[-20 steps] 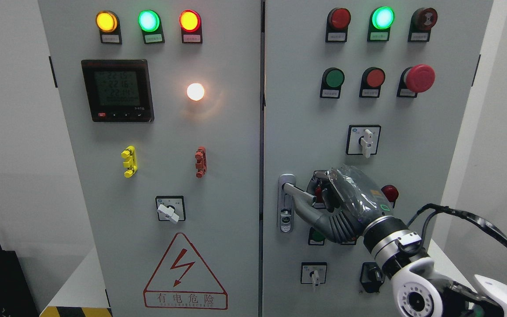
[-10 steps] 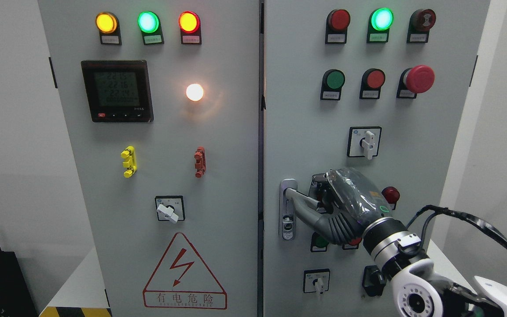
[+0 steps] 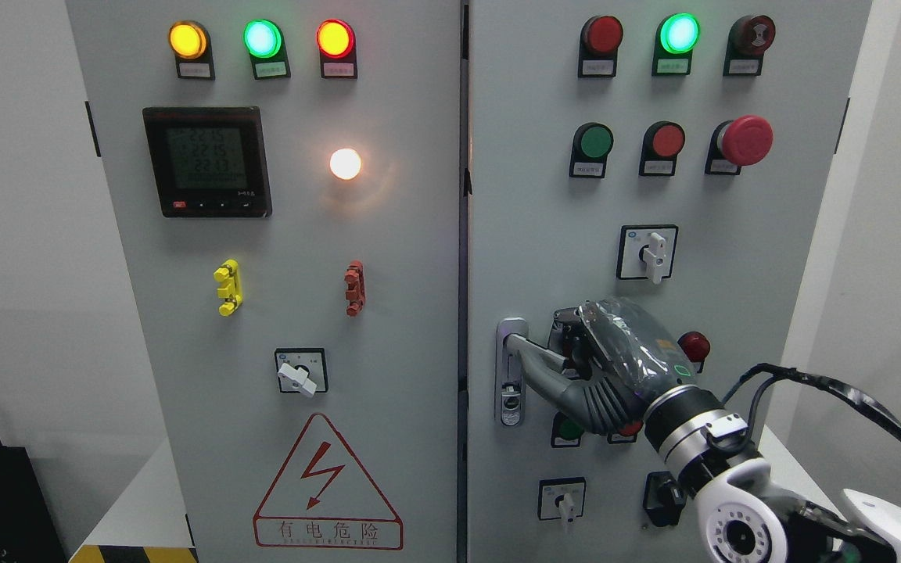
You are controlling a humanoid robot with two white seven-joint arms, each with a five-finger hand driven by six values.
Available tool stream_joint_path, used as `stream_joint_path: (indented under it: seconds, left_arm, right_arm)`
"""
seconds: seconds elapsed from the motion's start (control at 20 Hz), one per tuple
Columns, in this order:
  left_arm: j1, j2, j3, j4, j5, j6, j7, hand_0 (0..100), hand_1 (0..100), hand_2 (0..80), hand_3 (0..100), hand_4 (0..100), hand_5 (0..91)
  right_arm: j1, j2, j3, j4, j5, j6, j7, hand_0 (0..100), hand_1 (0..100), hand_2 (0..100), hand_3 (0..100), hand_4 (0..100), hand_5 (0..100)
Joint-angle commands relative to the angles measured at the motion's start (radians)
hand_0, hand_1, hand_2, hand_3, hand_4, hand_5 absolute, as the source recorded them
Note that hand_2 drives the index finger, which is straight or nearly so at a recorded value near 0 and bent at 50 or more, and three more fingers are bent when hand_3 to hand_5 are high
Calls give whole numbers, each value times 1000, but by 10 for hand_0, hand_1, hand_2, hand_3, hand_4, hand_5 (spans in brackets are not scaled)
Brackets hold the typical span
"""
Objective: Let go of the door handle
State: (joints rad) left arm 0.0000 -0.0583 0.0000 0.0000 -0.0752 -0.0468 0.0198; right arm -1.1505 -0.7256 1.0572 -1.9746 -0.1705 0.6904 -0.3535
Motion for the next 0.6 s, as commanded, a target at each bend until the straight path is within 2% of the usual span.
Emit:
stream_joint_path:
  seconds: [0.0, 0.55]
  left_arm:
    - [-3, 0, 2, 9, 0, -1, 0, 120, 389, 0, 0, 0, 0]
    - [-3, 0, 2, 9, 0, -1, 0, 120, 389, 0, 0, 0, 0]
  right_arm:
    - [-6, 0, 0, 0, 0, -3, -4, 512, 388, 697, 1000, 1000, 1000]
    - [-18, 2, 0, 5, 2, -3, -2, 517, 386, 687, 1000, 1000, 1000]
